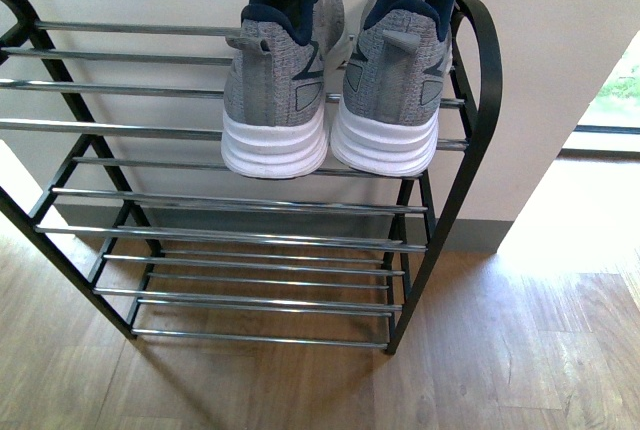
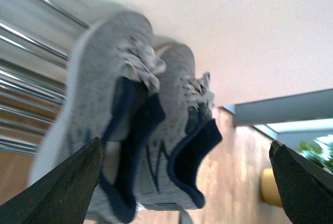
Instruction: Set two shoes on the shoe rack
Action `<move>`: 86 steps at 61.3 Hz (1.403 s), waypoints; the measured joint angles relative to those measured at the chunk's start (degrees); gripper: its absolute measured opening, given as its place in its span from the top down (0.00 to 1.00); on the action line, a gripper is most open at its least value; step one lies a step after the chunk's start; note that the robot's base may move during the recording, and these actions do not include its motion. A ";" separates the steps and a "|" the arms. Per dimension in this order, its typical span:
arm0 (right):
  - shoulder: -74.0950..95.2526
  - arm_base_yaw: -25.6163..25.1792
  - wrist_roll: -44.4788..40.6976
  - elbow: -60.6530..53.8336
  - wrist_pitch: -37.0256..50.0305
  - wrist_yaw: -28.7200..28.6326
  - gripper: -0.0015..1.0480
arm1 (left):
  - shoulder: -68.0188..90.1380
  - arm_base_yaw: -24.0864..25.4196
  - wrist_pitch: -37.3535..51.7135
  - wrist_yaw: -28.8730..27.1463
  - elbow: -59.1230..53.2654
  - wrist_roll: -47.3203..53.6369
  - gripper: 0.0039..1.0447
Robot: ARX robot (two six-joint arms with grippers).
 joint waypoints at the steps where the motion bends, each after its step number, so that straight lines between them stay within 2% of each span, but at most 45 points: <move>1: 0.00 0.00 0.00 0.00 0.00 0.00 0.09 | -1.29 0.70 -0.55 0.00 -0.52 0.83 0.09; 6: 0.00 0.00 0.00 0.00 0.00 0.00 0.09 | -5.38 3.28 -1.55 -1.05 -2.73 3.74 0.09; 12: 0.00 0.00 0.00 0.00 0.00 0.02 0.09 | -9.94 6.51 0.15 -5.97 -6.64 9.33 0.09; 17: 0.00 0.00 0.00 0.00 0.00 -0.07 0.09 | -12.74 6.99 16.35 -16.09 -13.90 21.05 0.22; 20: 0.00 0.00 0.00 0.00 0.00 -0.02 0.09 | -14.25 7.54 23.41 -17.35 -17.99 27.85 0.29; 24: 0.00 0.00 0.02 0.00 0.00 0.00 0.09 | -16.52 8.61 30.21 -17.20 -23.34 36.17 0.39; 30: 0.00 0.00 0.00 0.00 0.00 -0.02 0.09 | -19.85 10.36 33.99 -15.76 -29.44 42.88 0.55; 38: 0.00 0.00 0.00 0.00 0.00 -0.02 0.09 | -23.30 12.39 35.54 -14.10 -35.34 45.81 0.73; 44: 0.00 0.00 0.02 0.00 0.00 -0.02 0.09 | -27.36 14.14 36.50 -11.91 -40.50 46.90 0.96; 46: 0.00 0.00 0.00 0.00 0.00 -0.02 0.09 | -28.28 14.51 36.54 -11.72 -41.51 46.90 0.99; 60: 0.00 0.00 0.00 0.00 0.00 -0.02 0.09 | -35.43 17.11 36.13 -9.18 -47.98 47.45 0.99; 63: 0.00 0.00 0.00 0.00 0.00 -0.02 0.09 | -37.62 19.56 35.32 -5.51 -49.40 47.52 0.99; 68: 0.00 0.00 0.00 0.00 0.00 0.00 0.09 | -40.28 21.79 34.12 -4.85 -50.97 47.52 0.99; 86: 0.00 0.00 0.00 0.00 0.00 -0.02 0.09 | -49.09 21.99 28.85 -4.44 -54.36 47.52 0.99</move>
